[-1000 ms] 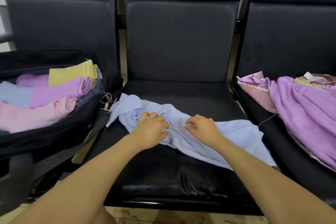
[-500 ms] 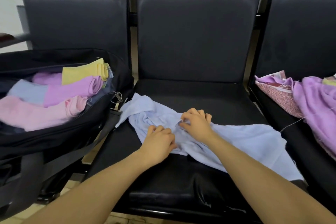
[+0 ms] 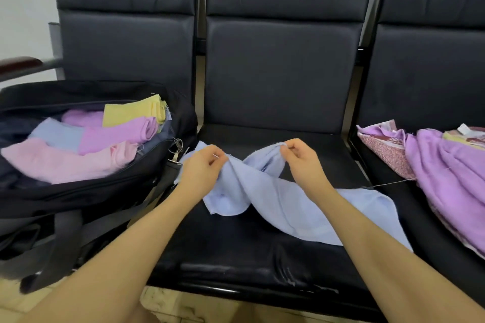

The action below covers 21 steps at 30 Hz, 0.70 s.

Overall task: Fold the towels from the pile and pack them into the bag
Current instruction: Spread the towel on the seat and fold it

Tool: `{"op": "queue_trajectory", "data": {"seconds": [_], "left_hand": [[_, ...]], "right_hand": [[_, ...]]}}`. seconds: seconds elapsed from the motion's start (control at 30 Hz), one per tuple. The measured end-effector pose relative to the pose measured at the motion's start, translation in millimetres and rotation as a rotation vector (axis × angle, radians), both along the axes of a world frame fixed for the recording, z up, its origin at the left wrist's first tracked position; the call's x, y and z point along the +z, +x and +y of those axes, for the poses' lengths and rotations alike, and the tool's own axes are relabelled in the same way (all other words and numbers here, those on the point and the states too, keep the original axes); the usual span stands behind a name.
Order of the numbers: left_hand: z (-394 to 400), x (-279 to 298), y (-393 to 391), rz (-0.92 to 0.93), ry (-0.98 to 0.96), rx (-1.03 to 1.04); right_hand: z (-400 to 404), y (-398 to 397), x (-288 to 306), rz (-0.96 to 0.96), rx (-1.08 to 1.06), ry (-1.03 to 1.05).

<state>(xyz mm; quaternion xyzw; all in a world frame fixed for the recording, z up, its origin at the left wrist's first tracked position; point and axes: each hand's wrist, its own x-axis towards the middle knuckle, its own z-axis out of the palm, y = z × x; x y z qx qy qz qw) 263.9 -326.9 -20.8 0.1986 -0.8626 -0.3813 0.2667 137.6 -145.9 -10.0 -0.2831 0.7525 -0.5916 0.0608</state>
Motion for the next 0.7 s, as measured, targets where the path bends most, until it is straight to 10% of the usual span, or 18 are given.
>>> {"op": "queue_trajectory", "data": {"seconds": [0.7], "left_hand": [[41.0, 164.6, 9.5, 0.117, -0.156, -0.418]], "right_hand": [[38.6, 56.9, 115.9, 0.434, -0.037, -0.016]]}}
